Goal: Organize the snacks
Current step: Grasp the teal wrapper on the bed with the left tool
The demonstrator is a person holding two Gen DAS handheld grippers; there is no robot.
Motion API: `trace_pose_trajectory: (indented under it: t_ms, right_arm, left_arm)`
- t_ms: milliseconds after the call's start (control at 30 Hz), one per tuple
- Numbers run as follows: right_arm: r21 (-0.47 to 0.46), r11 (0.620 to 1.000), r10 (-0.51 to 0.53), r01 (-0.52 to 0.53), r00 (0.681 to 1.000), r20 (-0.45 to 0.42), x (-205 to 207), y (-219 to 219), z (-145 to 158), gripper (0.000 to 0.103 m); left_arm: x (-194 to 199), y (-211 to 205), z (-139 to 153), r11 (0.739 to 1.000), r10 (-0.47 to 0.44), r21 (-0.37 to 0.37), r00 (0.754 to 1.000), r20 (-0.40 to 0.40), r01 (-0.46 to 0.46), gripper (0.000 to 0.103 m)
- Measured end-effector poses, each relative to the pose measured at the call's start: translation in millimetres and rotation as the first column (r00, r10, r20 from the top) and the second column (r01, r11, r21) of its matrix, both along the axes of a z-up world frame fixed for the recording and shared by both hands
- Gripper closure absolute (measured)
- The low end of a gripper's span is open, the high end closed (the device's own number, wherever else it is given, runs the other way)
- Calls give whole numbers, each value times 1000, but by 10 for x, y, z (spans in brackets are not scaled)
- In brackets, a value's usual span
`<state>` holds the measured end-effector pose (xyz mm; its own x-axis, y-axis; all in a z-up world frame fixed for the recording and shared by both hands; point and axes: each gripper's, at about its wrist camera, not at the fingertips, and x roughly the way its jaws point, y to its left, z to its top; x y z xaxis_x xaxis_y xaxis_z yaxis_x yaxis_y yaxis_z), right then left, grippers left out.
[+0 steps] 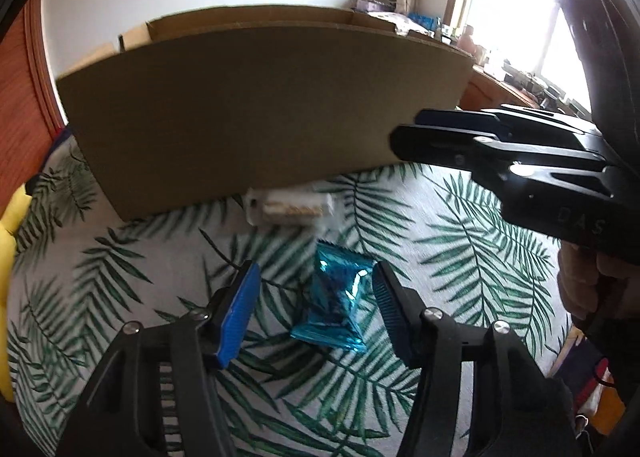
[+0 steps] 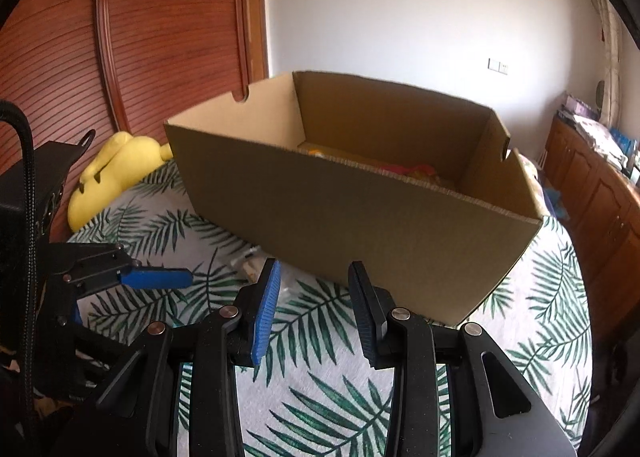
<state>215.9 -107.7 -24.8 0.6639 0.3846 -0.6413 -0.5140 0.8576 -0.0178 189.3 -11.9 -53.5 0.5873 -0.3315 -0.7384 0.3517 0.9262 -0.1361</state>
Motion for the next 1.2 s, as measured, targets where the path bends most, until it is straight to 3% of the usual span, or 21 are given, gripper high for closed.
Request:
trace_pose_trajectory:
  t_ms: [233, 267, 333, 400, 767, 1033, 1200]
  right_arm:
    - [-13, 1000, 14, -15, 999, -40, 73, 52, -142, 68]
    - [-14, 1000, 19, -20, 999, -45, 91, 60, -155, 68]
    - [-17, 999, 33, -34, 998, -62, 141, 87, -202, 68]
    - [-19, 999, 46, -47, 996, -77, 180, 117, -249, 68]
    - [-24, 992, 120, -124, 984, -133, 360, 370, -423, 68]
    - [-50, 986, 151, -161, 975, -161, 439, 527, -508, 68]
    - [-71, 982, 159, -174, 970, -182, 479, 549, -556, 69]
  left_arm:
    - [-20, -108, -89, 999, -19, 29, 999, -29, 20, 56]
    - [-23, -119, -85, 999, -19, 39, 999, -28, 20, 59]
    - [-14, -131, -78, 999, -14, 51, 1000, -24, 15, 77]
    - [-12, -111, -70, 999, -11, 46, 1000, -26, 12, 80]
    - [4, 183, -42, 997, 69, 20, 997, -32, -68, 81]
    - [-184, 335, -59, 995, 93, 21, 996, 8, -93, 81]
    - [-248, 177, -70, 994, 101, 34, 995, 23, -101, 81]
